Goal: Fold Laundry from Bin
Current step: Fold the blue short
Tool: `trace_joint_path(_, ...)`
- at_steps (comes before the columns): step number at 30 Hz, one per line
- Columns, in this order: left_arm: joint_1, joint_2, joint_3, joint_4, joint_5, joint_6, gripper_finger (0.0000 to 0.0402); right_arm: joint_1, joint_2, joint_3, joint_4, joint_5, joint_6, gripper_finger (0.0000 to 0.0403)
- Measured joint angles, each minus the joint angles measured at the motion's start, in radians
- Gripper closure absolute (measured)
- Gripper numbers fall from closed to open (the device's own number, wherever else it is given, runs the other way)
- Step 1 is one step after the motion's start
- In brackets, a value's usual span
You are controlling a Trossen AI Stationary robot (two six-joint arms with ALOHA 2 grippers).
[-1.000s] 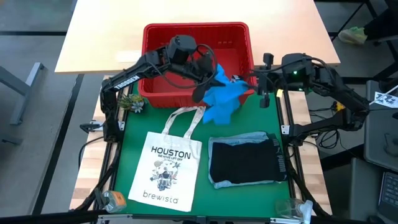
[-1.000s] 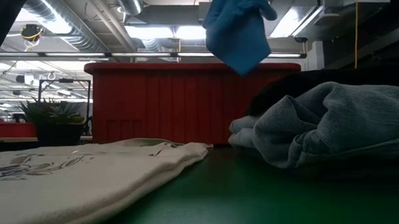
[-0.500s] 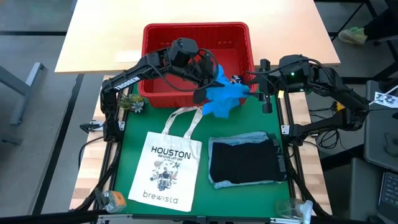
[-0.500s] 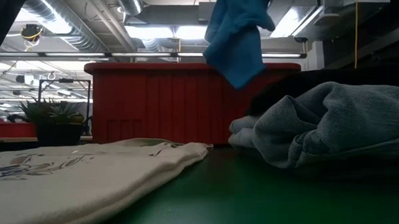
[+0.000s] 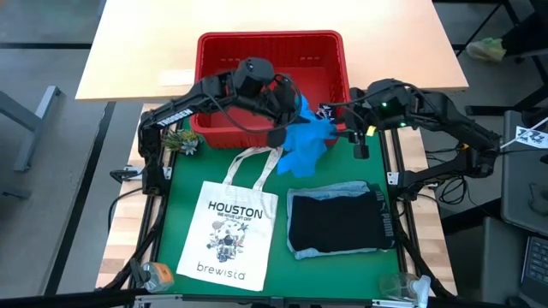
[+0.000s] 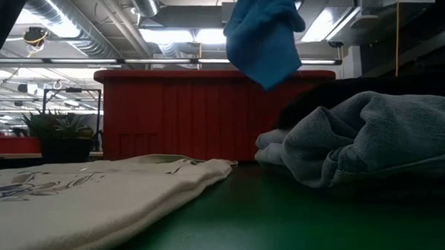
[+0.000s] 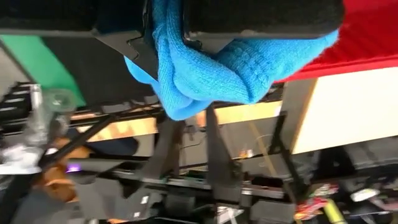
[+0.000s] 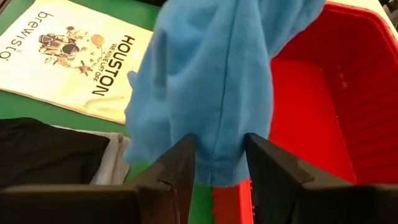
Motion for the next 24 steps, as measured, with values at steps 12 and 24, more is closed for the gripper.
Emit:
trace_joint_path(12,-0.021,0.000,0.000,0.000,-0.097,0.048,0.0392,0.000,0.007,0.000,0.004,-0.008,-0.006,0.0276)
trace_joint_path(24,-0.021,0.000,0.000,0.000,-0.145,0.050,0.0385,0.000,0.005,0.000,0.003,-0.007,-0.014,0.0378)
